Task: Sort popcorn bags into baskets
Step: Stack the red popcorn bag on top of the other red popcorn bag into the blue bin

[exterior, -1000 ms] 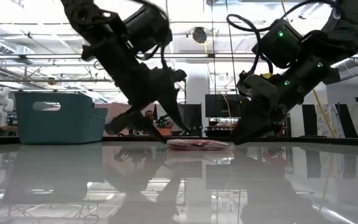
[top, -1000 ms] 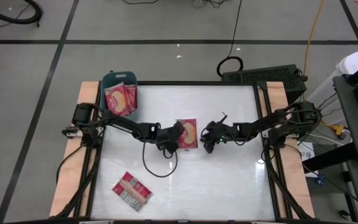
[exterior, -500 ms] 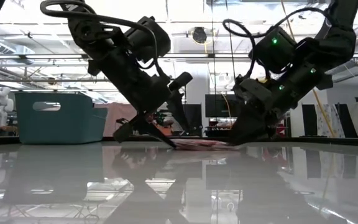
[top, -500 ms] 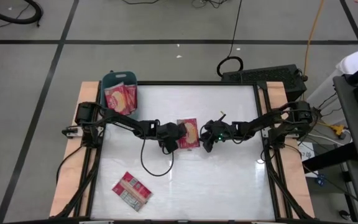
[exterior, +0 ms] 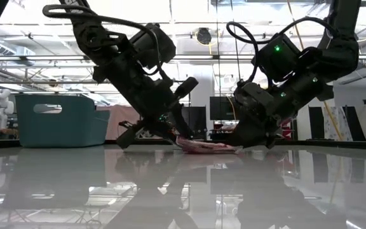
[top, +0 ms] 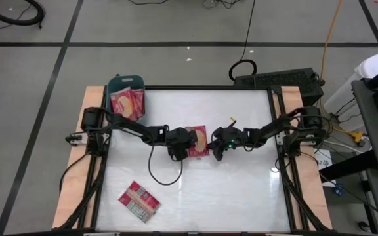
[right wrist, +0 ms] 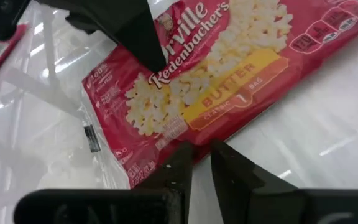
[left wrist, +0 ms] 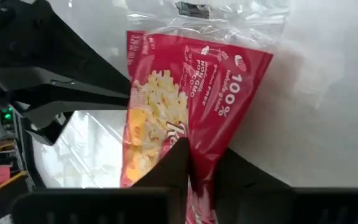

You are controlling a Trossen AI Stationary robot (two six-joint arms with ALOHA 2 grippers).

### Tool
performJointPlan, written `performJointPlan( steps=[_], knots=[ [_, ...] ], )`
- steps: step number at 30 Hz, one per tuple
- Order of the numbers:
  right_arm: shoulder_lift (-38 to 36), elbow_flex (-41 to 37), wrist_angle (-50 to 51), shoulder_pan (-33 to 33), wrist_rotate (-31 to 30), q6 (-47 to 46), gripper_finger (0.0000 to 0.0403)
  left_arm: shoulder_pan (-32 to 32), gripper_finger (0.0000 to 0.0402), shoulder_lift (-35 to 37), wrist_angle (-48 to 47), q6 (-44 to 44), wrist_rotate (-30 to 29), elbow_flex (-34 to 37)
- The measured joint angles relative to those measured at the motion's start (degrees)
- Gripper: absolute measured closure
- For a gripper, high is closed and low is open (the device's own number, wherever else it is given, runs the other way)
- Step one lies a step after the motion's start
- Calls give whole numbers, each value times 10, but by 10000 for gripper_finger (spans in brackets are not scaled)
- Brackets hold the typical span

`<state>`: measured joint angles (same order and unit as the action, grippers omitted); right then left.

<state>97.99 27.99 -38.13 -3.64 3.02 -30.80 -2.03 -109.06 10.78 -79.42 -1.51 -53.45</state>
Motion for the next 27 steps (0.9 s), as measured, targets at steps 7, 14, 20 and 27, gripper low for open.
performJointPlan(
  steps=[7,14,20,27],
  knots=[
    [-48,0,33,2,11,5,330,26,386,42,-9,25,-19,1],
    [-150,-6,76,23,3,41,284,64,368,109,-25,53,-59,1],
    [-233,-44,20,69,-12,105,252,90,385,172,-48,92,-63,-1],
    [-256,-91,-113,126,-77,177,207,137,366,224,-15,64,-65,0]
  ],
)
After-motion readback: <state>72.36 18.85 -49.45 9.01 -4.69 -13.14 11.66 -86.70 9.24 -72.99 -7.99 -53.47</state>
